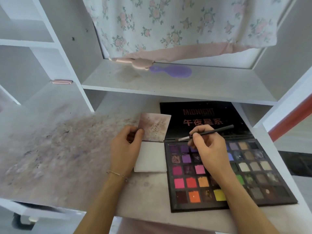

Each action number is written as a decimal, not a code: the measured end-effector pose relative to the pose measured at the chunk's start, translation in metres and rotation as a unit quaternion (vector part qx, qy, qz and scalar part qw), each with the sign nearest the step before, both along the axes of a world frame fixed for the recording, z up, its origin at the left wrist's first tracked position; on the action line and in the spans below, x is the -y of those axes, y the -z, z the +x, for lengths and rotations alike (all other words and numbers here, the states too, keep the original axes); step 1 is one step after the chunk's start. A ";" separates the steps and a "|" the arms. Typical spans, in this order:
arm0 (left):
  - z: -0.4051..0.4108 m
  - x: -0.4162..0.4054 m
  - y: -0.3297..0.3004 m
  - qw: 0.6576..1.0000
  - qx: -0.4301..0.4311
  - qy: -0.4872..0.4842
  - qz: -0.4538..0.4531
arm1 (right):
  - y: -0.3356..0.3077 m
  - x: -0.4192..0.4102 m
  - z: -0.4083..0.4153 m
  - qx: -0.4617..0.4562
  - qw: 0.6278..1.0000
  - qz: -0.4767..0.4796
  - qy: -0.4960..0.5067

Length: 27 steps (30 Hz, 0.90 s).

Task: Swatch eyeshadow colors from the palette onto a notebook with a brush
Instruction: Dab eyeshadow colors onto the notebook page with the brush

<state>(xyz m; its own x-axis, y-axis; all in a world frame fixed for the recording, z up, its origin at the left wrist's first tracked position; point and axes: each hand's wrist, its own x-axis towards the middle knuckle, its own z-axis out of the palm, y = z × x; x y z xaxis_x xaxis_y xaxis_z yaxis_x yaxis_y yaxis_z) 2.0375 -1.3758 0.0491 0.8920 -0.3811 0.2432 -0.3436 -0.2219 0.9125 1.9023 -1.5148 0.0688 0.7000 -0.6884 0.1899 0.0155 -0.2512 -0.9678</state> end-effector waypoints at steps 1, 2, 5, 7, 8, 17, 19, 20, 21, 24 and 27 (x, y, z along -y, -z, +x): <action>0.001 0.000 0.000 1.000 -0.002 -0.002 -0.008 | 0.001 -0.001 -0.001 -0.004 1.000 -0.015 -0.005; 0.002 -0.001 0.000 1.000 -0.006 -0.004 -0.011 | 0.002 -0.002 -0.001 -0.012 0.999 -0.030 -0.012; 0.003 -0.001 0.000 1.000 -0.005 -0.011 -0.011 | 0.004 -0.006 -0.001 -0.043 0.996 -0.074 -0.030; 0.003 -0.001 0.000 1.000 0.003 -0.014 -0.002 | 0.005 -0.006 -0.002 -0.058 0.994 -0.092 -0.031; 0.002 0.000 0.000 1.000 0.006 -0.015 0.004 | 0.005 -0.006 -0.002 -0.063 0.992 -0.100 -0.033; 0.001 -0.001 -0.001 1.000 -0.005 -0.013 0.002 | 0.008 -0.005 -0.002 -0.102 0.982 -0.135 -0.078; 0.001 -0.001 -0.001 1.000 -0.011 -0.011 -0.005 | 0.007 -0.005 -0.003 -0.095 0.983 -0.138 -0.075; 0.001 -0.001 -0.001 1.000 -0.015 -0.009 -0.008 | 0.007 -0.005 -0.003 -0.094 0.983 -0.139 -0.073; 0.002 -0.001 -0.001 1.000 -0.021 -0.007 -0.013 | 0.007 -0.005 -0.003 -0.098 0.983 -0.140 -0.073; 0.003 -0.001 -0.001 0.999 -0.037 -0.007 -0.028 | 0.007 -0.006 -0.004 -0.102 0.982 -0.137 -0.079; 0.004 -0.001 -0.002 0.999 -0.036 -0.009 -0.016 | 0.006 -0.005 -0.004 -0.092 0.984 -0.139 -0.066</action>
<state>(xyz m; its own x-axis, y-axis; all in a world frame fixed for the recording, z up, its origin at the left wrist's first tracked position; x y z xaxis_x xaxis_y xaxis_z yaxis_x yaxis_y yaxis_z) 2.0414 -1.3748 0.0507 0.9143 -0.3575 0.1903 -0.2730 -0.1971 0.9416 1.8986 -1.5100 0.0628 0.8206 -0.5279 0.2191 -0.1034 -0.5142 -0.8514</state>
